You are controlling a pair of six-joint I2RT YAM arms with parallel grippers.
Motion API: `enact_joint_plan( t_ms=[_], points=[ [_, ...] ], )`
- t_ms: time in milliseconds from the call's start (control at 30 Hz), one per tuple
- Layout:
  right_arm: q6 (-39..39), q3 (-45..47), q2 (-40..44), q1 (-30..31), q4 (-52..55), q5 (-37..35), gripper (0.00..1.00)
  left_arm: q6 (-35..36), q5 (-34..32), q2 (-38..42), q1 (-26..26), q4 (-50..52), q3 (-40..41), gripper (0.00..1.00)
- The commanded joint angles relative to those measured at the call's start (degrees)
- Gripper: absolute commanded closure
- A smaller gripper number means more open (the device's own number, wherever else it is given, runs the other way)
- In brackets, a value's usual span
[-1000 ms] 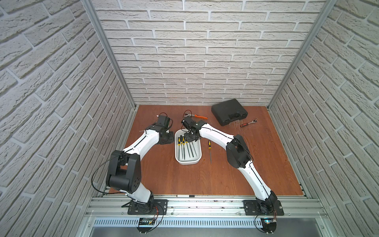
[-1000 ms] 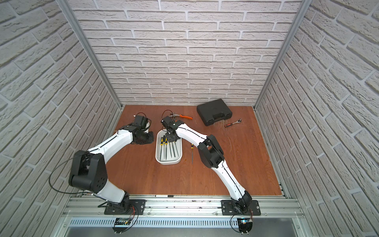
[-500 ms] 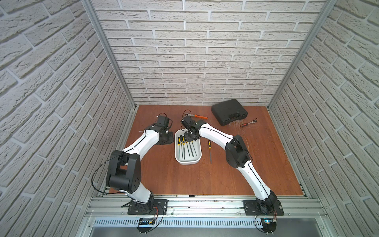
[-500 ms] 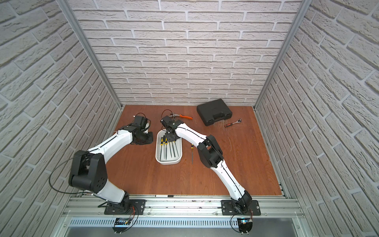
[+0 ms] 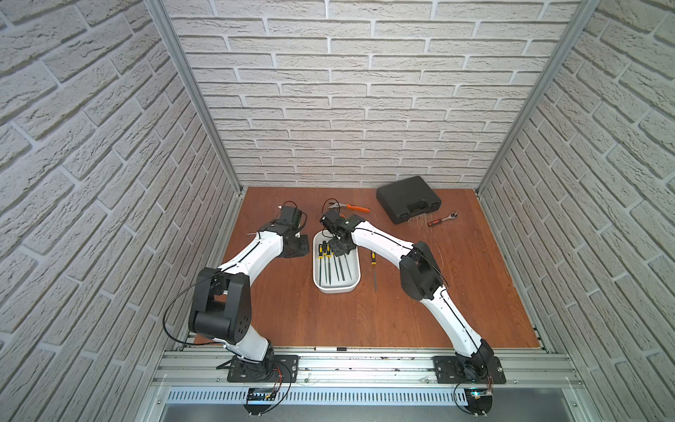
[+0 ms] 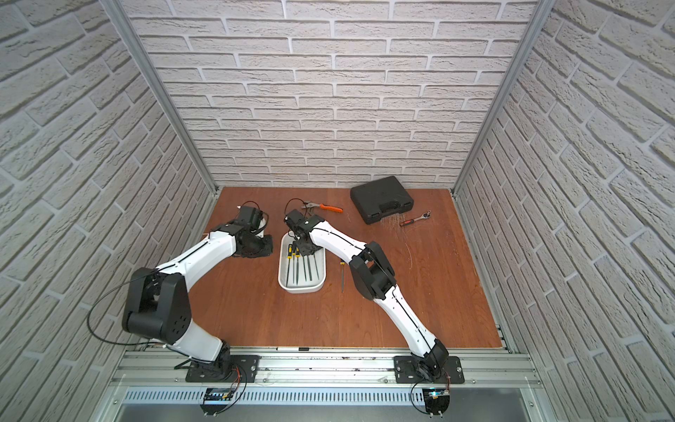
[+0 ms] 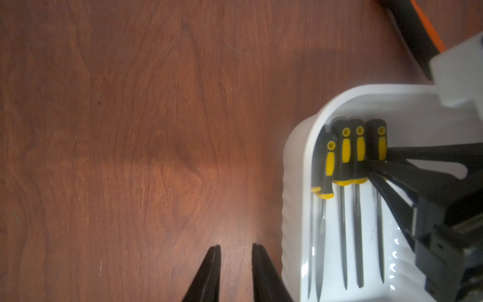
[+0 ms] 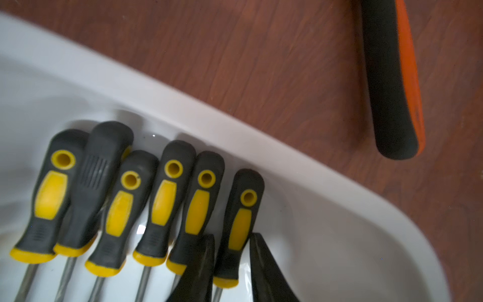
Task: Take the file tool out of the storage box
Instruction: Pick up the file tool from the storage box.
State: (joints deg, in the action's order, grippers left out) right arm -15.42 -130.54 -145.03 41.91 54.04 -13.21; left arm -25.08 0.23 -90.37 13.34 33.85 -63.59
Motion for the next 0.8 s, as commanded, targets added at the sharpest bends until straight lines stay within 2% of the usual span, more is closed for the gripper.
enact_joint_plan(
  t_ms=[0, 167, 233, 600, 767],
  points=[
    [-0.91, -1.21, -1.90, 0.32, 0.22, 2.23, 0.72, 0.98, -0.67, 1.93, -0.38, 0.08, -0.48, 0.72],
    [-2.40, -1.21, -2.08, 0.30, -0.22, 3.36, 0.90, 1.44, -1.11, 2.15, -0.34, 0.78, -0.73, 0.72],
    [-3.07, -1.16, -1.49, 0.32, 0.34, 3.37, 0.94, 1.61, -1.24, 2.21, -0.38, 0.96, -0.83, 0.72],
    [-8.37, 6.87, 12.80, 0.36, -8.58, 4.55, 0.95, 1.10, -1.03, 2.45, -0.43, 0.54, -0.79, 0.72],
    [-9.41, 14.10, 21.79, 0.23, -13.09, 1.35, 0.95, 0.82, -0.87, 2.74, -0.44, 0.26, -0.13, 0.72]
  ],
)
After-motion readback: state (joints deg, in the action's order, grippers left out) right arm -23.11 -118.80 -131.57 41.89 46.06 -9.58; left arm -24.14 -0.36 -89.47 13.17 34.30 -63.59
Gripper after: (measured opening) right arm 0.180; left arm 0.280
